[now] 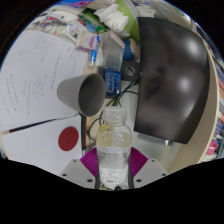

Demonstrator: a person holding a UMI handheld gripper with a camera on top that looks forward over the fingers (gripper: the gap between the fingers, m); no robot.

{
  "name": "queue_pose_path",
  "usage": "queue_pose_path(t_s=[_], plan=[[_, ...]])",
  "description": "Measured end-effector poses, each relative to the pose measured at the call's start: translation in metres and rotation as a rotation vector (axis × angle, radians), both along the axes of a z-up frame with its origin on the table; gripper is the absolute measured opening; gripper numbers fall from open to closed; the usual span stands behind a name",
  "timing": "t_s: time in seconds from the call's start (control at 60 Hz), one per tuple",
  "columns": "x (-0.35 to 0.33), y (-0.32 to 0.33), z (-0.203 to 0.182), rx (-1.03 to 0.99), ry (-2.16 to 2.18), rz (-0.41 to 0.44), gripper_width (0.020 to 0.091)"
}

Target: Pour water

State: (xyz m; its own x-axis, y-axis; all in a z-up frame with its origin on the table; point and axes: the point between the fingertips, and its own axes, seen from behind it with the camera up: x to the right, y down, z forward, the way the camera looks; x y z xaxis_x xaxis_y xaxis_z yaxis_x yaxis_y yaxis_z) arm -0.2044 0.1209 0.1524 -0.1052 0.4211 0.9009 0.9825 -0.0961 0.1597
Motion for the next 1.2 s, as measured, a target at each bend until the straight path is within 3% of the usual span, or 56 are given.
queue_pose_path(t_s=[0.267,0.467,0.55,0.783,0.983,1.2], plan=[[-0.013,0.025,0.019,0.015,-0.346,0.118,0.0379],[-0.022,0.023,0.01,-0.005,-0.279,0.138,0.0379],[-0.026,0.016,0.008,-0.025,-0.063,0.097,0.038],[-0.038,-0.011,0.012,-0.104,0.892,-0.172,0.0402],[-0.014,-0.004,0.009,-0.02,1.387,-0.215,0.04],[0.005,0.009,-0.031,-0.012,1.549,-0.254,0.0401]])
